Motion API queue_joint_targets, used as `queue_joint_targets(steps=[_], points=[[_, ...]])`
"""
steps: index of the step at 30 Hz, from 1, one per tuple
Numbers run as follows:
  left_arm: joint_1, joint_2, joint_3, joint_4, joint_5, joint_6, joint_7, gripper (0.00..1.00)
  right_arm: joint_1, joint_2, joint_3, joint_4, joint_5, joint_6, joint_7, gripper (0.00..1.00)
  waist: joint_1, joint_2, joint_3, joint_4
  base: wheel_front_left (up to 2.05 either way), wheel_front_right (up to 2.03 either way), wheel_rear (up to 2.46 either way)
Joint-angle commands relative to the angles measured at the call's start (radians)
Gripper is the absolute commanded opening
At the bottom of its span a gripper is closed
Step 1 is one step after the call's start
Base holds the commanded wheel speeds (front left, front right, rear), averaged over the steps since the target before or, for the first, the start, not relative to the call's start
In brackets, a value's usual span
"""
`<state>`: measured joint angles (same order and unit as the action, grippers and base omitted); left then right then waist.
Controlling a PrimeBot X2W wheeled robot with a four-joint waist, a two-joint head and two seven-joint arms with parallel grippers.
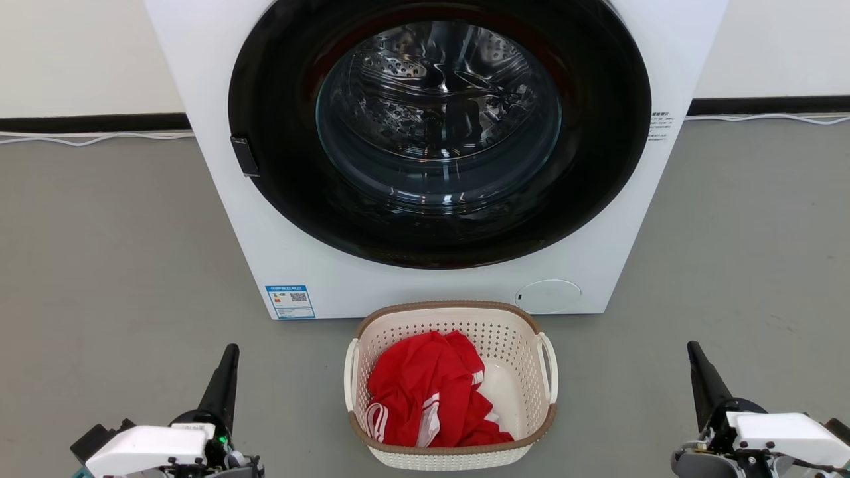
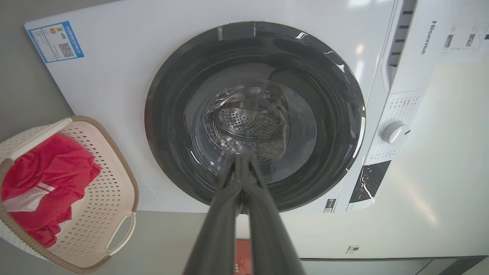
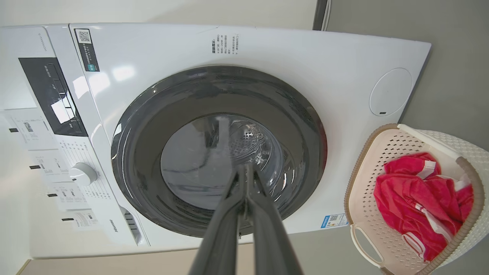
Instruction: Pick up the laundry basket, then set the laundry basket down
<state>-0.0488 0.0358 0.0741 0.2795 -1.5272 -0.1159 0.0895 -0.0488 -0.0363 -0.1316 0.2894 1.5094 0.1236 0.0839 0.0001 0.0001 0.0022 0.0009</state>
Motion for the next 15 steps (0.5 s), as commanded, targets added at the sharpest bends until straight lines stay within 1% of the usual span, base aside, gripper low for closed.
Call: queue_joint_targets(steps=[1,6,15], points=[[-0.054,0.014,0.033,-0.031,-0.032,-0.010,0.010,0.00,-0.055,-0.013,0.018,-0.039,0.038,0.007,0.015,0.00,-0.0001,-0.0001,0.000,0.000,0.00,0.00,0.00],[-0.059,0.014,0.040,-0.034,-0.081,-0.015,0.024,0.00,-0.059,-0.014,0.018,-0.045,0.100,0.007,0.029,0.00,-0.0001,-0.0001,0.001,-0.001,0.00,0.00,0.00],[-0.059,0.014,0.040,-0.034,-0.081,-0.015,0.024,0.00,-0.059,-0.014,0.018,-0.045,0.100,0.007,0.029,0.00,-0.0001,-0.0001,0.001,-0.001,0.00,0.00,0.00]])
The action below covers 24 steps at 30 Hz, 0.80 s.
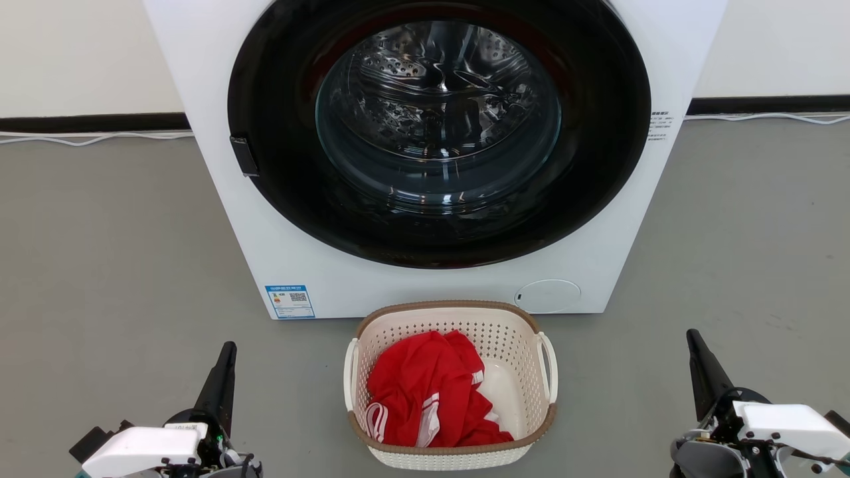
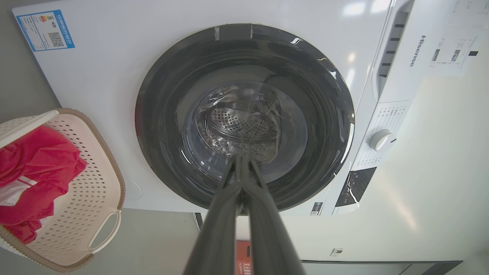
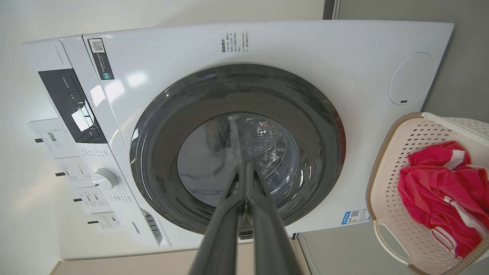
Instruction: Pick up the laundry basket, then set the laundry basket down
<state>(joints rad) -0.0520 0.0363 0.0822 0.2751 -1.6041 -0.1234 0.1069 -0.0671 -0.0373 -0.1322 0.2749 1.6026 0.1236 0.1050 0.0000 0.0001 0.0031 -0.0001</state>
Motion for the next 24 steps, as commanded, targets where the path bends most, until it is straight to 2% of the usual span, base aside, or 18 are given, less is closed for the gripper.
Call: queue_joint_targets(steps=[1,24], points=[[-0.056,0.014,0.032,-0.030,-0.005,-0.007,0.006,0.00,-0.041,-0.013,0.019,-0.030,0.007,0.007,0.008,0.00,0.0000,-0.0001,0.000,0.000,0.00,0.00,0.00],[-0.056,0.014,0.032,-0.030,-0.005,-0.007,0.006,0.00,-0.041,-0.013,0.019,-0.030,0.007,0.007,0.008,0.00,0.0000,-0.0001,0.000,0.000,0.00,0.00,0.00]])
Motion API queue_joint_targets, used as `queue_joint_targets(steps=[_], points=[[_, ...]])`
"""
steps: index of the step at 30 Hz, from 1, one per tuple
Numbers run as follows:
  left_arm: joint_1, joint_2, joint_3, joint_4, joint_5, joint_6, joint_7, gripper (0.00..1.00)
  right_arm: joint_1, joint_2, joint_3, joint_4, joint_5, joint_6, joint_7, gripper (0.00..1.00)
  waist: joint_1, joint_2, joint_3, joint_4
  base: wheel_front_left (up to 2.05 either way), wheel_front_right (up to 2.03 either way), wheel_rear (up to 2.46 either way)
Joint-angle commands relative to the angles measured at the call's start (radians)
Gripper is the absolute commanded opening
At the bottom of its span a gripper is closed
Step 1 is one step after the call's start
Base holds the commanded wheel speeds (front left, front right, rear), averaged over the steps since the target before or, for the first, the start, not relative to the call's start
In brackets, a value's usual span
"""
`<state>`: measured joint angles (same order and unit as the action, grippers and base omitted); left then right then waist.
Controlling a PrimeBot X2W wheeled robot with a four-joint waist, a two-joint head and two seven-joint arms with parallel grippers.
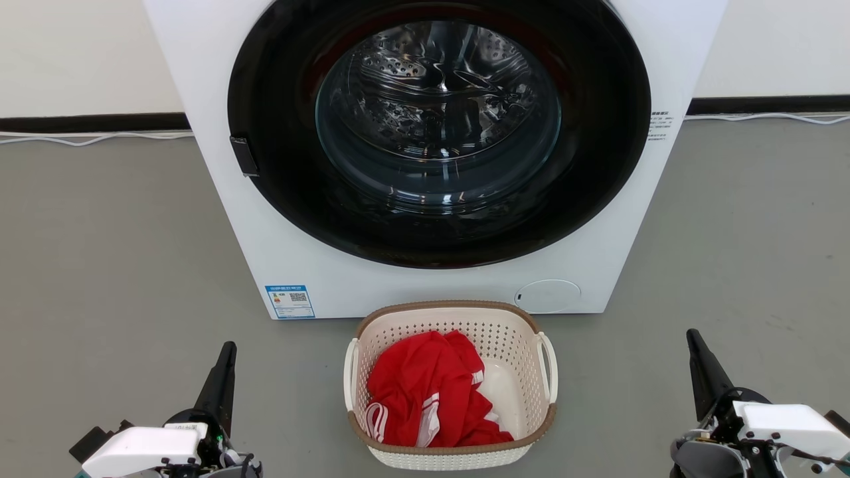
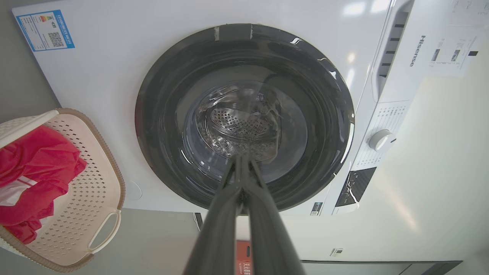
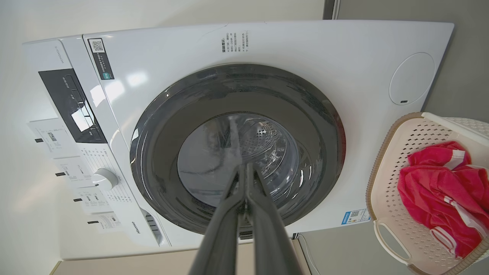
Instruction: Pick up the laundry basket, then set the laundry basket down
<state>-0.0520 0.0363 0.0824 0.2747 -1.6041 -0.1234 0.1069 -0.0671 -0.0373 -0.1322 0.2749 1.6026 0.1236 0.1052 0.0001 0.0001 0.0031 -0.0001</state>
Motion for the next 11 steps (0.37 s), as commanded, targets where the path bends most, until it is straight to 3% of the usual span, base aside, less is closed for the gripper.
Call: queue_joint_targets(steps=[1,11], points=[[-0.056,0.014,0.031,-0.029,-0.005,-0.007,0.006,0.00,-0.041,-0.013,0.019,-0.030,0.007,0.007,0.008,0.00,0.0000,-0.0001,0.000,0.000,0.00,0.00,0.00],[-0.056,0.014,0.031,-0.029,-0.005,-0.007,0.006,0.00,-0.041,-0.013,0.019,-0.030,0.007,0.007,0.008,0.00,0.0000,-0.0001,0.000,0.000,0.00,0.00,0.00]])
